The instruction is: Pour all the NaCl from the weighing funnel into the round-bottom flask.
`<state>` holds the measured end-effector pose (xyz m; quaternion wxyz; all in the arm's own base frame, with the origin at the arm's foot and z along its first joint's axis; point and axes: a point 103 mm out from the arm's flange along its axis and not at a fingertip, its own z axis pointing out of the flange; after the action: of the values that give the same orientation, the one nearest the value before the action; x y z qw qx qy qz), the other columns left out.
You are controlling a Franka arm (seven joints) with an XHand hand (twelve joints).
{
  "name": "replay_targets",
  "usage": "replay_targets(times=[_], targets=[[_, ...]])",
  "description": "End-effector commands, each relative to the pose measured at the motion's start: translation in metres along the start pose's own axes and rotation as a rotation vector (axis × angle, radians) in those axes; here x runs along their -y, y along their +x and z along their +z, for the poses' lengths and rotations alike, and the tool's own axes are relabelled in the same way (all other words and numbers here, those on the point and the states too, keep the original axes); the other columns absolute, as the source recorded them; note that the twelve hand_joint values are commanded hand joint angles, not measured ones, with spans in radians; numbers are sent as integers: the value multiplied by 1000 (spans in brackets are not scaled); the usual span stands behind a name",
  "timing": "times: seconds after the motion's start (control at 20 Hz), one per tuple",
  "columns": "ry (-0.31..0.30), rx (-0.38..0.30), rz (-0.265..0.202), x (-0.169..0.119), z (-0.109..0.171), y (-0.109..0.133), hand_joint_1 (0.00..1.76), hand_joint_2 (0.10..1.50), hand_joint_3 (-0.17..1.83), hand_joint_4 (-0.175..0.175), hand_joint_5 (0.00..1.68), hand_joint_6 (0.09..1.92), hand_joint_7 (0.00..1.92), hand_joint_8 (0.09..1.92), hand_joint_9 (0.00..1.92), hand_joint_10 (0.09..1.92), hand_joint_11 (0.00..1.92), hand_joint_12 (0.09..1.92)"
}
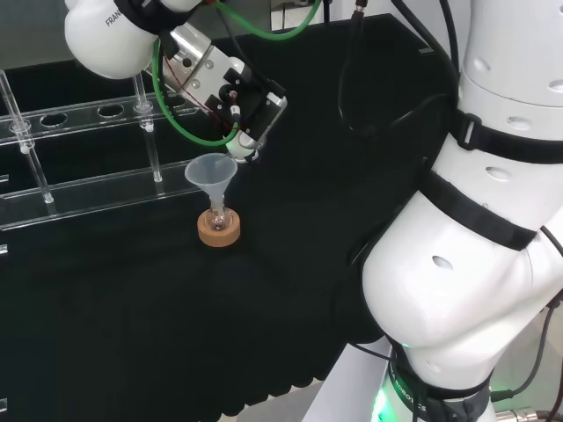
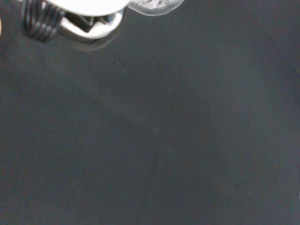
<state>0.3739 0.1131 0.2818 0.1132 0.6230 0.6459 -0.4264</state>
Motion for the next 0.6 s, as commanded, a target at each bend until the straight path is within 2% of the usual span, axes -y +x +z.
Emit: replay_targets(times=[0.05, 0.6], targets=[[3, 14, 1, -1, 1, 0, 1125, 699, 557, 175, 1304, 573, 504, 701, 891, 356, 799, 1066], [4, 77, 14, -3, 0, 3, 1125, 699, 558, 175, 1304, 573, 502, 702, 890, 359, 800, 1064]])
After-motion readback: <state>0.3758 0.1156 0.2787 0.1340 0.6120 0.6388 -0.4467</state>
